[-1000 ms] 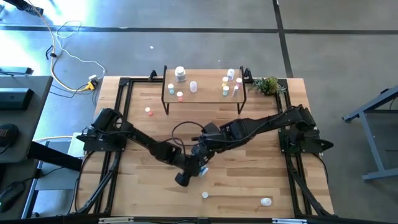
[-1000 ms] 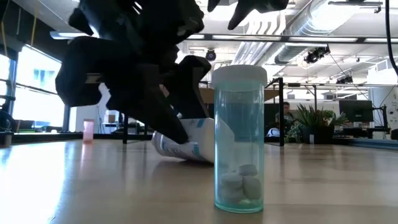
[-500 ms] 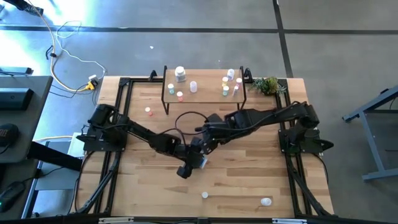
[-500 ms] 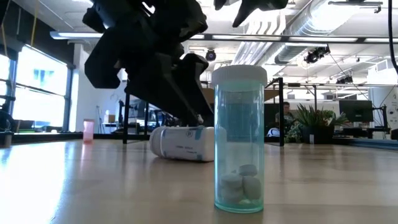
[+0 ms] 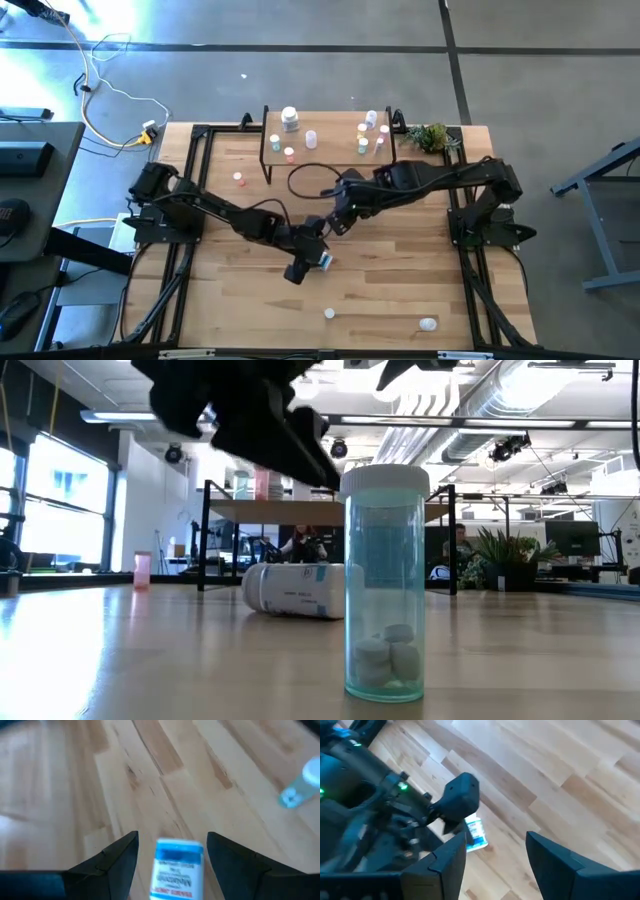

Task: Pick and place medicine bottles onto shelf by color
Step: Put the white pill bottle on the shelf

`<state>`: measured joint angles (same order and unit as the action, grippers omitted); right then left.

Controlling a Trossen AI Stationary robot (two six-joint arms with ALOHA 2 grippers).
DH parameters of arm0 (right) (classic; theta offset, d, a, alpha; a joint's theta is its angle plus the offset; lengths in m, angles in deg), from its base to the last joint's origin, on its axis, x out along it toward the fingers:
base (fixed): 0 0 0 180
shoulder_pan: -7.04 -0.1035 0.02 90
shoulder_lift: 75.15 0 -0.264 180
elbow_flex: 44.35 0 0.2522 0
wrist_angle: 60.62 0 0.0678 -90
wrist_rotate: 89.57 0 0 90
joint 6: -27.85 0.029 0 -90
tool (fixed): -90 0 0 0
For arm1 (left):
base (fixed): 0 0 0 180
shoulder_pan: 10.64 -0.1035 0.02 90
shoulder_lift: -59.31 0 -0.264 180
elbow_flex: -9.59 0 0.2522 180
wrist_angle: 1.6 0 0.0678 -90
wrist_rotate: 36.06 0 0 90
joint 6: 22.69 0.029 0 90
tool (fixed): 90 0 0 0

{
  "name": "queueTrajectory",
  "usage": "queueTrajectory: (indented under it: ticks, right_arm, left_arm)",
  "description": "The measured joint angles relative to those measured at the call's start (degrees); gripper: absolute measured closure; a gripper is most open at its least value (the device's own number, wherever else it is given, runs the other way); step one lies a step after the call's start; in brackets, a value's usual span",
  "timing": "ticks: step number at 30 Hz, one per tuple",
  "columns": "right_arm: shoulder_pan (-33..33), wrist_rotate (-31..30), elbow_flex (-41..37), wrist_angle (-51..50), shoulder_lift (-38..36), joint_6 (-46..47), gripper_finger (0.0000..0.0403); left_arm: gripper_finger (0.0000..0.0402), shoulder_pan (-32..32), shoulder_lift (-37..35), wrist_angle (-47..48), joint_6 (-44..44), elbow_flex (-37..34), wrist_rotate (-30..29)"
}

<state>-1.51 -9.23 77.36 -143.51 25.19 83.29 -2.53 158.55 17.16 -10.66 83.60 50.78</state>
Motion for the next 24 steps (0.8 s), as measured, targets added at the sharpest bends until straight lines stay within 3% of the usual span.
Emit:
queueTrajectory:
  ticks: [10,18,24]
  right_arm:
    - [4.7,-0.16,0.0,0.0,-1.46,-7.96,0.0206]
    - [8.53,4.16,0.0,0.0,-1.77,-14.13,0.0206]
    - [11.09,4.18,-0.02,-0.01,-3.13,-18.8,0.0206]
  left_arm:
    - [0.0177,-5.05,-6.28,1.32,-0.1,0.02,-0.51]
    - [0.0177,-9.1,-11.62,3.03,-1.55,0.08,-0.51]
    - [0.0177,-11.35,-15.62,6.86,-2.7,0.09,-0.5]
